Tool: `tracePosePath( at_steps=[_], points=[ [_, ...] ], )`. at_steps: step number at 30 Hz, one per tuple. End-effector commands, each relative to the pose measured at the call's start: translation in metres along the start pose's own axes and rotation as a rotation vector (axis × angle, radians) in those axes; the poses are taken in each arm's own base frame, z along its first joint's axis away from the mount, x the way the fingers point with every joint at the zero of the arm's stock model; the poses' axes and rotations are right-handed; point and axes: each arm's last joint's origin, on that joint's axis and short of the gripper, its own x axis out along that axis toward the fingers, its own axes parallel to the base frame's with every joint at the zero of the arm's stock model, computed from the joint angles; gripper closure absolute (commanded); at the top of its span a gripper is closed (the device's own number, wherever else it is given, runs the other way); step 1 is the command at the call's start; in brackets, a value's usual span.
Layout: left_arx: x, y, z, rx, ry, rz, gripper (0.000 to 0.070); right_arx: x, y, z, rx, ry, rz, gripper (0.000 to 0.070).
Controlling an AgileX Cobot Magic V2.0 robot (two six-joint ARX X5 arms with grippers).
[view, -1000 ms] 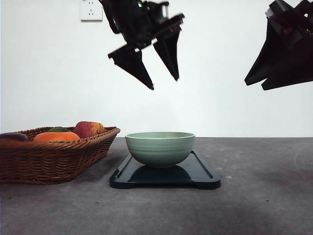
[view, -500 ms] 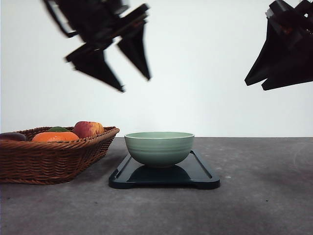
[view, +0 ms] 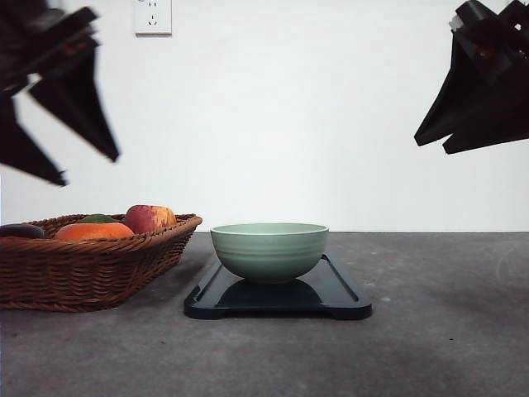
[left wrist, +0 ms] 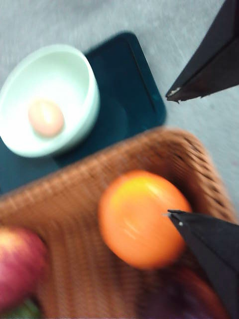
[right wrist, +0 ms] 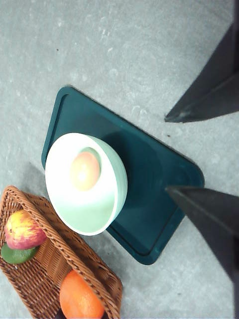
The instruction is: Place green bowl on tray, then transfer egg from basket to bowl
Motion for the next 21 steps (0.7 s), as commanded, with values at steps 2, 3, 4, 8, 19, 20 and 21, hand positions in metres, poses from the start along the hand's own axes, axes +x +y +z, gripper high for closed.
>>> tracePosePath(
  at_steps=[2,3,4,8,19,20,21],
  points=[
    [-0.005,0.003,-0.01,-0.04,-0.018,-0.001,0.0258,0.001,0.001,0.0,-0.006,0.009,0.005,0.0449],
    [-0.007,0.005,-0.014,-0.05,-0.023,0.003,0.0258,0.0,0.001,0.0,-0.005,0.016,0.004,0.0449],
    [-0.008,0.006,-0.017,-0.057,-0.027,0.005,0.0259,0.0,0.001,-0.001,-0.004,0.02,0.003,0.0449],
    [-0.011,0.007,-0.02,-0.076,-0.022,0.013,0.027,0.0,0.001,-0.004,0.002,0.049,0.016,0.0447],
    [-0.012,0.007,-0.022,-0.089,0.004,0.015,0.07,0.0,0.002,-0.004,-0.001,0.053,0.053,0.0689],
    [-0.012,0.007,-0.022,-0.089,0.004,0.014,0.07,0.0,0.002,-0.004,-0.001,0.053,0.053,0.0689],
    [-0.012,0.007,-0.022,-0.089,0.004,0.014,0.07,0.0,0.002,-0.004,-0.001,0.052,0.053,0.0689]
  ],
)
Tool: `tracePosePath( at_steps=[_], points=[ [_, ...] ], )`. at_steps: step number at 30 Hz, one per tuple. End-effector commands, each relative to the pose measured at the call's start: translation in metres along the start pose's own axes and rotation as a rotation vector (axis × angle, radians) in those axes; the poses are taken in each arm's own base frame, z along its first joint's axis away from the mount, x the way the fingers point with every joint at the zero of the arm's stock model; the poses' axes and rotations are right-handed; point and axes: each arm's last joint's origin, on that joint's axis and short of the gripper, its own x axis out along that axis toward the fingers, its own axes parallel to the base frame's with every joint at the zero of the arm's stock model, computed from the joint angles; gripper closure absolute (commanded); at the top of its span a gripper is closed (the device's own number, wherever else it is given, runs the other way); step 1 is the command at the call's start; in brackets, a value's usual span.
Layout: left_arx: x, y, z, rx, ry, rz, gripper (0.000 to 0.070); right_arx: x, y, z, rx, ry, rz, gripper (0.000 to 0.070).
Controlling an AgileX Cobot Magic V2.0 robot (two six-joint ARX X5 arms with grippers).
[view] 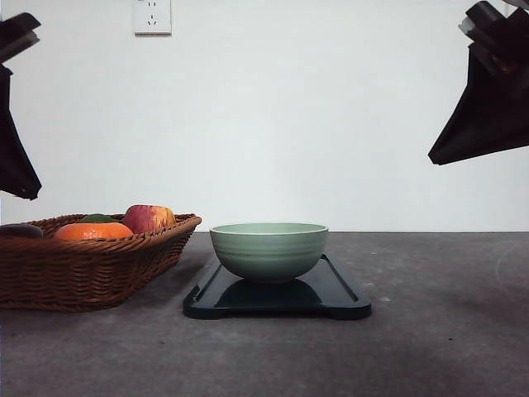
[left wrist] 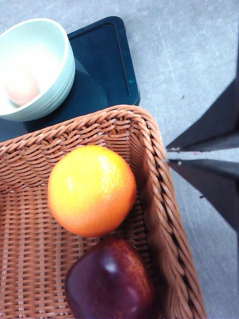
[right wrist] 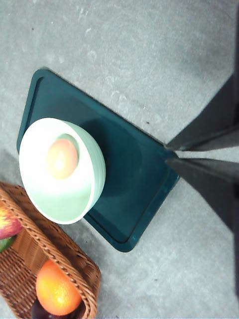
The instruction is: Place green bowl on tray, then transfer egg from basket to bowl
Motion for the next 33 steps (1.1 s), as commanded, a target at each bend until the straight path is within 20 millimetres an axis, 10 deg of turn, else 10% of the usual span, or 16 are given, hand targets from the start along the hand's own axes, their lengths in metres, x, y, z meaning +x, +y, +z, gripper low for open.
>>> tracePosePath(
  at_steps=[1,15,33],
  points=[
    [-0.001,-0.002,0.003,0.005,-0.009,-0.011,0.07,0.0,0.001,0.002,-0.013,-0.011,0.008,0.0689],
    [-0.015,0.01,-0.006,0.156,-0.222,0.013,0.07,0.0,0.001,0.002,-0.013,-0.012,0.008,0.0689],
    [-0.016,0.059,-0.094,0.156,-0.635,0.264,0.07,0.0,0.001,0.002,-0.013,-0.011,0.008,0.069]
  ],
)
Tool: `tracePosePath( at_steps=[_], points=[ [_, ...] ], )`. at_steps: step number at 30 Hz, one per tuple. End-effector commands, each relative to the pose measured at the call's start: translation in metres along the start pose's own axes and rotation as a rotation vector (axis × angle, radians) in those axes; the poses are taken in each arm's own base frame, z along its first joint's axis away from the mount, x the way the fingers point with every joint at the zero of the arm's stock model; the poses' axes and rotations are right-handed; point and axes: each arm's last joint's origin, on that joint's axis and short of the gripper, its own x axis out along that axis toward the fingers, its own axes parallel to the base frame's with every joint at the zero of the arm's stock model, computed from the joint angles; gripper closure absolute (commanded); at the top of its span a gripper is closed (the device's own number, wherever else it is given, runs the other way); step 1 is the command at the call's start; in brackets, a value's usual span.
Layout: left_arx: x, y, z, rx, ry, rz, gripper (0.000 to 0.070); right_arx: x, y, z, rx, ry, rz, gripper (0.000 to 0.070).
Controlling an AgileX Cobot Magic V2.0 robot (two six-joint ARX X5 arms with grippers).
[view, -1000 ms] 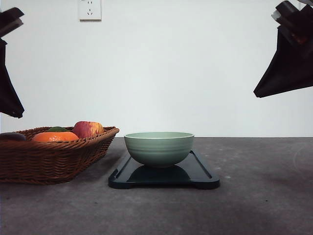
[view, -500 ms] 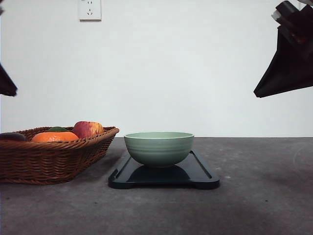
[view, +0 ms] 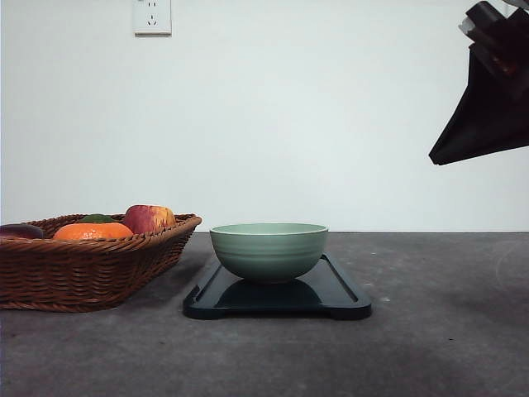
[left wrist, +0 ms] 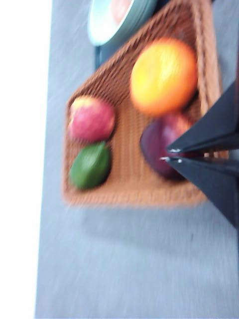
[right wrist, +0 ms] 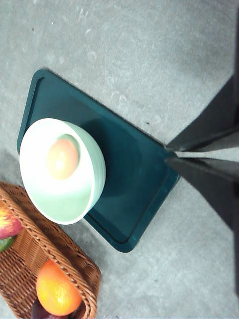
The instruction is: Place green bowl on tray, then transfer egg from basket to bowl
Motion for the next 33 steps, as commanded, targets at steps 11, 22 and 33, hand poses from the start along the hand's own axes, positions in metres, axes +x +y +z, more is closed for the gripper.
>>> tracePosePath(
  at_steps=[11,22,33],
  points=[
    [-0.001,0.004,-0.009,0.027,-0.053,0.056,0.07,0.0,0.001,0.003,-0.015,-0.02,0.008,0.0689],
    [-0.001,0.004,-0.009,0.027,-0.053,0.056,0.07,0.0,0.002,0.007,-0.025,-0.061,0.012,0.0689],
    [-0.001,0.004,-0.009,0.027,-0.053,0.056,0.07,-0.022,-0.008,-0.022,-0.157,-0.21,-0.232,0.0689]
  ],
)
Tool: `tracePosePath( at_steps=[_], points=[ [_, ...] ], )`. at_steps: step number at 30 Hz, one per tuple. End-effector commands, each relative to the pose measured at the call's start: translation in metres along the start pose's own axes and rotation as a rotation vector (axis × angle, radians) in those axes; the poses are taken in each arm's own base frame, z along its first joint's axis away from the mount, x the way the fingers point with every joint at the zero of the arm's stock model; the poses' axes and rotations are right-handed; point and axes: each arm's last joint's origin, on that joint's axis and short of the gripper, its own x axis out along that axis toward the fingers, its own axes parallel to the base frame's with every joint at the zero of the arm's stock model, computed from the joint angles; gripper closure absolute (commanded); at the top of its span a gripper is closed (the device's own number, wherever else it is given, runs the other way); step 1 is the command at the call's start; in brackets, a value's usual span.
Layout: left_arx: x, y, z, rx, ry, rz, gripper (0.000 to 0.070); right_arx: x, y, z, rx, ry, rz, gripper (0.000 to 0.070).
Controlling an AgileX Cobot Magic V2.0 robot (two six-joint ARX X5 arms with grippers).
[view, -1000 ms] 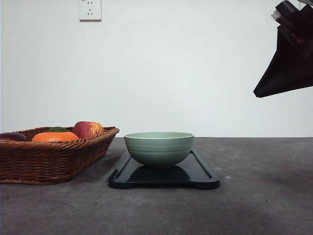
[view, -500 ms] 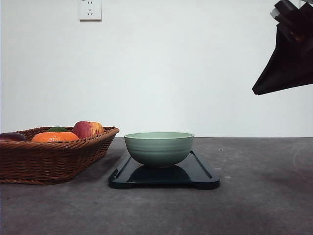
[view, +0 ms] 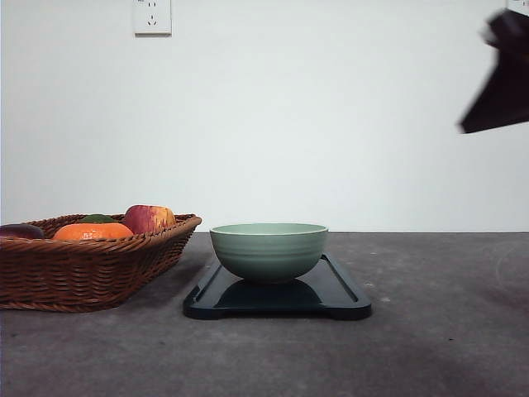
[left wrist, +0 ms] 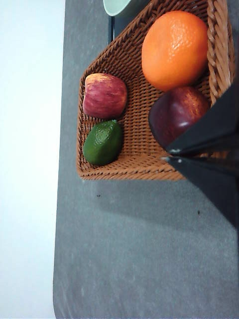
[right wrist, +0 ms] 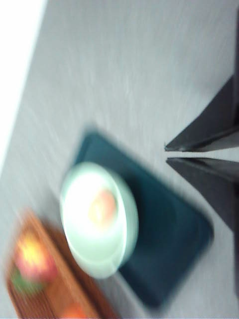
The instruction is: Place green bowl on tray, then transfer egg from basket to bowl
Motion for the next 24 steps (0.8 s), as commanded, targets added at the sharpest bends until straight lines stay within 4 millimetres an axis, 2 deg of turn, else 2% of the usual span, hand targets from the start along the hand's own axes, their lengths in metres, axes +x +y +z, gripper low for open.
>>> tracePosePath(
  at_steps=[1,5,10,18,24],
  points=[
    [0.002,0.0,-0.005,0.01,0.004,0.003,0.07,-0.006,-0.002,-0.016,-0.005,-0.028,-0.029,0.0689],
    [0.002,0.0,-0.005,0.01,0.004,0.003,0.07,-0.024,-0.011,-0.046,0.02,-0.142,-0.118,0.0689],
    [0.002,0.0,-0.005,0.01,0.004,0.003,0.07,-0.037,-0.019,-0.066,0.014,-0.262,-0.226,0.0689],
    [0.002,0.0,-0.005,0.01,0.004,0.003,0.07,-0.037,-0.027,-0.084,0.048,-0.261,-0.297,0.0689],
    [0.002,0.0,-0.005,0.01,0.005,0.003,0.07,-0.038,-0.031,-0.087,0.065,-0.239,-0.338,0.0689]
  ],
)
